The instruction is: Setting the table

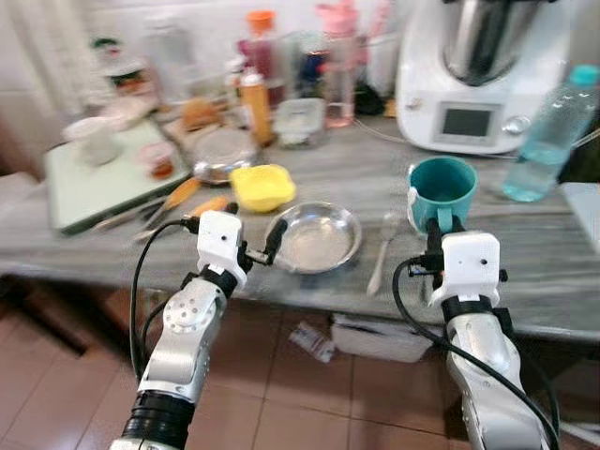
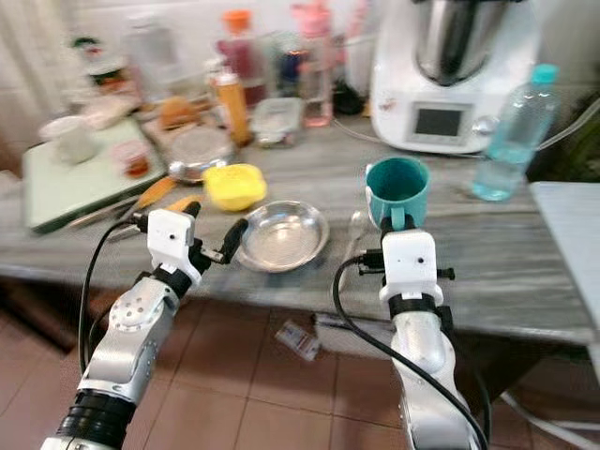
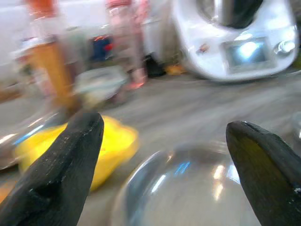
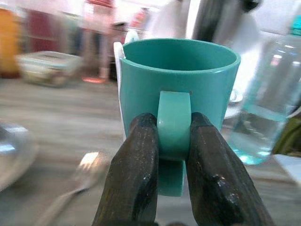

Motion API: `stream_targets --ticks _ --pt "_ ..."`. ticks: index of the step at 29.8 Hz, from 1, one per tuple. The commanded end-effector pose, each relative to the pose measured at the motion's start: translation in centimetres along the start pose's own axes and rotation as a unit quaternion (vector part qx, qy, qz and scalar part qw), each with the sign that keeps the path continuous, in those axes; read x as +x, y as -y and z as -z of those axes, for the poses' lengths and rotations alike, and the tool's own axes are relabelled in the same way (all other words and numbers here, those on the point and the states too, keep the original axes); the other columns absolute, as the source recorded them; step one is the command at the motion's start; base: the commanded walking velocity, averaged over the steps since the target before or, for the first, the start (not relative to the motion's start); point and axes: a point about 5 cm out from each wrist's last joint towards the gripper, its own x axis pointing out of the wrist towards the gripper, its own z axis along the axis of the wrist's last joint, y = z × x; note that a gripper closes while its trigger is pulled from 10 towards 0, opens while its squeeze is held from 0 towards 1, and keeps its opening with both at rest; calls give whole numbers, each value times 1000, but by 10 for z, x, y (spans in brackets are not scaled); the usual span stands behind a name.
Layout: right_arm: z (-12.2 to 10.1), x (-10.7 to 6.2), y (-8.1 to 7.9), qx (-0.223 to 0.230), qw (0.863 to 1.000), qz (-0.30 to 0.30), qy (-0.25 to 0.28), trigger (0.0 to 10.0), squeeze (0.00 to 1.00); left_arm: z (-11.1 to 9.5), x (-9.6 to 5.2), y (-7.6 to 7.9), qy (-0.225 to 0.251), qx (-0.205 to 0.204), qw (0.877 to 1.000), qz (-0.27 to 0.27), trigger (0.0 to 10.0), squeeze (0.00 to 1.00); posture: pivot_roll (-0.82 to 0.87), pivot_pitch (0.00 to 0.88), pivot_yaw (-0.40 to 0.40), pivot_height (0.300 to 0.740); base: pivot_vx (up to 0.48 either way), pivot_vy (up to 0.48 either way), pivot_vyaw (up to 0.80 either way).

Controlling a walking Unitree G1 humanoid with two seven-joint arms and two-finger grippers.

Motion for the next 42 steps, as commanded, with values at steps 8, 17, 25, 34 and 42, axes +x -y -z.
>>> stream_targets --ticks 8,17,25,34,42 --pt "-8 4 -2 -5 1000 -4 20 10000 0 -3 -14 0 3 3 1000 22 10000 0 -110 0 72 740 0 0 0" --pt "-9 4 -2 -7 1000 -8 21 10000 0 -9 -19 -1 9 8 999 32 10000 0 -111 0 67 740 0 0 0" --pt "-11 13 -7 53 998 -35 13 10000 0 -4 -34 -1 -20 8 996 86 10000 0 -98 0 73 740 0 0 0" --pt "-15 16 -21 74 994 -79 17 10000 0 -4 -41 3 -26 7 992 126 10000 0 -87 0 65 740 0 0 0" --pt "-12 14 -13 69 995 -66 19 10000 0 -7 -42 1 -21 7 992 126 10000 0 -91 0 72 740 0 0 0"
